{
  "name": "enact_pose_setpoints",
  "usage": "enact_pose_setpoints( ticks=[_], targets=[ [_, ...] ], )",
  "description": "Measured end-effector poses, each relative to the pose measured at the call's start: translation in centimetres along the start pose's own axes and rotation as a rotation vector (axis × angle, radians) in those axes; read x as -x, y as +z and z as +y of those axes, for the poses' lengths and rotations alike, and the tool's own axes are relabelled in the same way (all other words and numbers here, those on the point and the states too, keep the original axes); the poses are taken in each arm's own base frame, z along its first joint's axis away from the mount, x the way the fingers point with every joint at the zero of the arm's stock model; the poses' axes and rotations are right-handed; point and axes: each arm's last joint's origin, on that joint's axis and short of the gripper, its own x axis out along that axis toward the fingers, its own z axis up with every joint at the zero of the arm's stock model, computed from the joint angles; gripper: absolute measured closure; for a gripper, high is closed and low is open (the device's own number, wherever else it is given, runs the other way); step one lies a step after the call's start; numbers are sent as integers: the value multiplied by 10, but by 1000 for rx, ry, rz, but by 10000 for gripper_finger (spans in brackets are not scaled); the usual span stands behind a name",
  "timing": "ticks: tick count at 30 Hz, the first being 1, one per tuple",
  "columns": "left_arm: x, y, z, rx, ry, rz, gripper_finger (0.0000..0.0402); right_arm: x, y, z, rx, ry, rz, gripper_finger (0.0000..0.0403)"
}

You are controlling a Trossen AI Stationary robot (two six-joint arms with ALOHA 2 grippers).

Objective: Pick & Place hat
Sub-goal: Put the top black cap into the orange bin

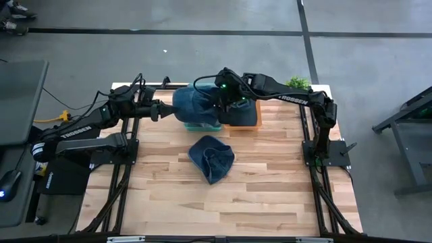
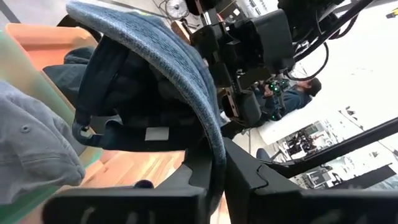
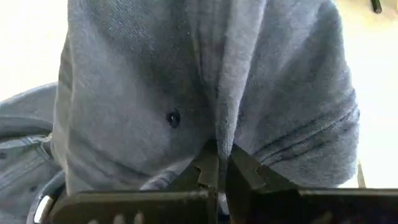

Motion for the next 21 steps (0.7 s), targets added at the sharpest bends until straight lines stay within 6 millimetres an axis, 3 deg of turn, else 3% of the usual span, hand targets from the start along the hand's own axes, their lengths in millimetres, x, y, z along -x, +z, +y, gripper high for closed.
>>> enact_pose_setpoints(
  ticks=[5,13,21],
  targets=[
    [0,0,-1,-2,-6,-3,336,7,-1,0,-1,-13,7,400],
    [0,1,0,-26,4,-16,276,35,-3,-5,13,-56,11,402],
    [0,1,0,-56,13,-19,245,61,-21,-7,82,-51,149,402]
  ],
)
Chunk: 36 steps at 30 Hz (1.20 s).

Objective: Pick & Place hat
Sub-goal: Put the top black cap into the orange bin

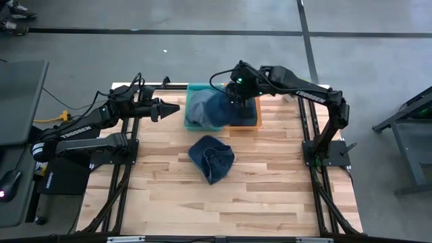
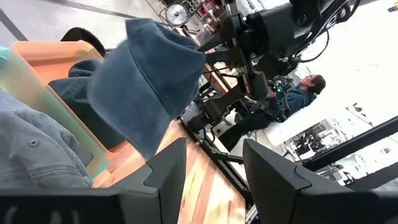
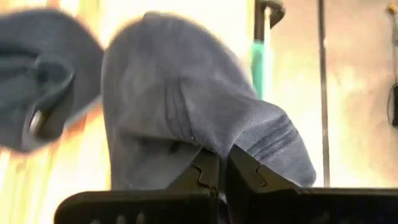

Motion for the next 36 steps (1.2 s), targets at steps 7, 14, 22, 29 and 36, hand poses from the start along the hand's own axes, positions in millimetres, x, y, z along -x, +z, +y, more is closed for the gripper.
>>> enact_pose_setpoints(
  ticks=[7,14,22,29,36],
  targets=[
    [0,0,0,2,1,0,243,3,-18,2,216,71,155,402],
    [-6,-1,4,24,24,18,243,4,-26,-3,453,-41,326,403],
    [-6,-1,4,41,26,20,243,-5,-24,-5,649,-124,454,403],
    [-6,-1,4,41,33,12,243,-20,-22,-5,785,-102,498,403],
    [-6,-1,4,42,36,8,243,-33,-19,-7,905,-100,529,402]
  ],
)
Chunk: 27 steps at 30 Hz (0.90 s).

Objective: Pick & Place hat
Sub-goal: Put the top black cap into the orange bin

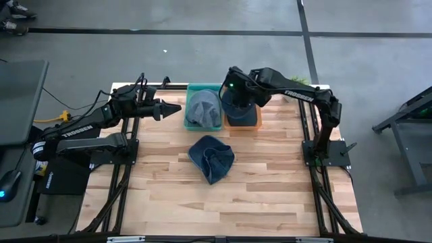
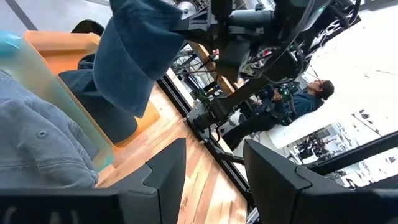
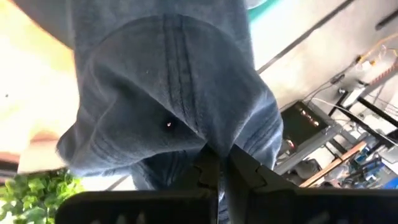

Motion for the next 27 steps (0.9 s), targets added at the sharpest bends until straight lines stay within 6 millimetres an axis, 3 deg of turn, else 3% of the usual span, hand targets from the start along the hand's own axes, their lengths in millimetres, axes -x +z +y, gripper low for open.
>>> enact_pose_setpoints(
  ticks=[6,11,15,27],
  targets=[
    [0,0,0,26,0,0,243,-7,4,4,87,21,2,402],
    [0,0,0,30,-6,6,243,-31,14,20,160,89,60,402],
    [0,0,0,30,-14,16,243,-50,22,24,179,19,155,402],
    [0,-2,-1,18,-45,53,243,-75,48,41,310,-5,58,402]
  ],
)
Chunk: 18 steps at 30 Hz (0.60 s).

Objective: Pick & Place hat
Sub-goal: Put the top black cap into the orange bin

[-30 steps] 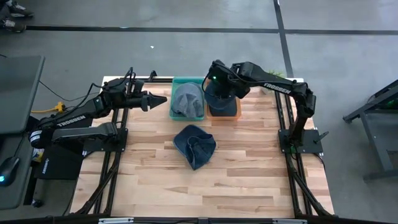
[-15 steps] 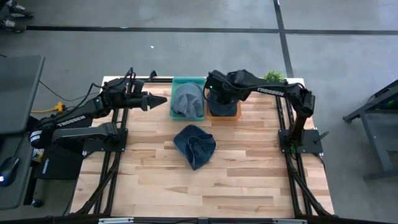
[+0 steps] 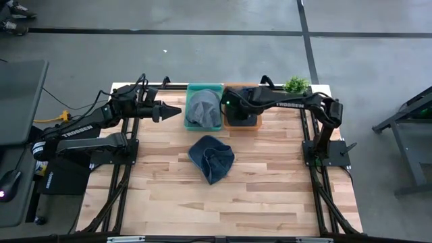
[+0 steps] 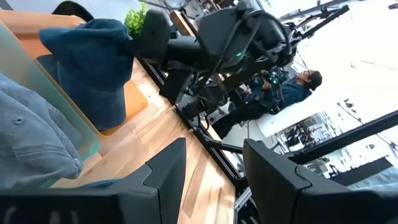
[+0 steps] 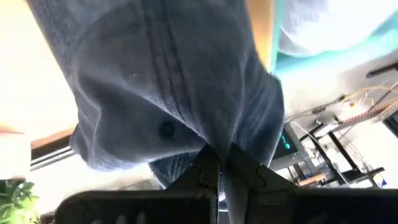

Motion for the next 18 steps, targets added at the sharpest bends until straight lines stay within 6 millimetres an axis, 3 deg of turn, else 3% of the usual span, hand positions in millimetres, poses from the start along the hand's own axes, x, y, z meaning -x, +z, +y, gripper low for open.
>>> enact_pose_setpoints(
  ticks=[18],
  targets=[
    [0,0,0,-27,-1,1,243,-22,14,4,-110,-80,-98,403]
  ],
)
